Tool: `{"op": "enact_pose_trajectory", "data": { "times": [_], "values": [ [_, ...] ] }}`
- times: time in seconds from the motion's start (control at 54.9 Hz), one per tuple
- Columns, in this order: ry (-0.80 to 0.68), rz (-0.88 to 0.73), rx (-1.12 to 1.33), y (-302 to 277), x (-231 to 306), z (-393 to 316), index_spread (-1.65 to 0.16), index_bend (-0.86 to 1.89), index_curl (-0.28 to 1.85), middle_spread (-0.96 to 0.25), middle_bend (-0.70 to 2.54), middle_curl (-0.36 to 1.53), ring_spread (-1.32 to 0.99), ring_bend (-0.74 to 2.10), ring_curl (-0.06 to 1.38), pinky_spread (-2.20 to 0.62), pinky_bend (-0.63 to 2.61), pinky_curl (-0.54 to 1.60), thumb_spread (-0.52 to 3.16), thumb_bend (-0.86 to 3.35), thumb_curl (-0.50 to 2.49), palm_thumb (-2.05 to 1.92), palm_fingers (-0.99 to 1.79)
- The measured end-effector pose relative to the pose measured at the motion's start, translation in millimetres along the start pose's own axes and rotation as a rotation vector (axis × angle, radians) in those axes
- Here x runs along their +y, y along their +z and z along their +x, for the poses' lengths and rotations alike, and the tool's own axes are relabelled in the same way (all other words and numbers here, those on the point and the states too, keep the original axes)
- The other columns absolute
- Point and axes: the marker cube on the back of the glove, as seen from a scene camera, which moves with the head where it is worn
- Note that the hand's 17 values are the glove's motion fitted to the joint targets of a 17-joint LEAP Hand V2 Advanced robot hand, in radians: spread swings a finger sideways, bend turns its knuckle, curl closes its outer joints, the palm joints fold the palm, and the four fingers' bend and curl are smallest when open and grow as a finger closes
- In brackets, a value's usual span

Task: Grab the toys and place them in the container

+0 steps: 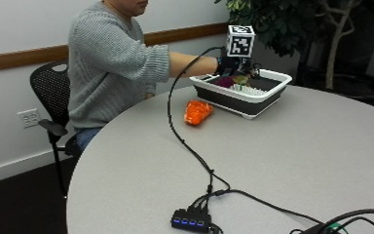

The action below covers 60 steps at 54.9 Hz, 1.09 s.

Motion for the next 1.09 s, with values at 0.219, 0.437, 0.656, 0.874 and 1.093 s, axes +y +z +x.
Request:
{"op": "enact_pose_trajectory", "data": {
  "times": [0.219,0.437,0.656,0.874,1.093],
  "values": [
    [-0.005,-0.073,-0.004,16,32,22,-0.36,0.11,0.49,-0.24,0.39,0.45,-0.34,0.51,0.36,0.01,0.65,0.42,1.27,-0.06,0.37,0.17,-0.14],
    [0.026,-0.065,0.01,12,68,42,-0.34,0.14,0.42,-0.22,0.27,0.4,-0.24,0.44,0.32,0.03,0.64,0.41,1.26,-0.02,0.34,0.09,-0.07],
    [0.036,0.001,-0.013,-18,130,72,-0.34,0.16,0.39,-0.21,0.22,0.4,-0.2,0.41,0.32,0.04,0.62,0.39,1.28,-0.02,0.33,0.07,-0.04],
    [0.129,0.067,-0.074,-49,204,129,-0.35,0.19,0.39,-0.2,0.17,0.38,-0.19,0.38,0.31,0.04,0.65,0.39,1.32,-0.02,0.31,0.0,-0.02],
    [0.105,0.046,-0.081,-26,209,125,-0.36,0.19,0.4,-0.18,0.17,0.36,-0.18,0.36,0.31,0.04,0.67,0.39,1.35,-0.02,0.29,-0.02,0.0]
  ]
}}
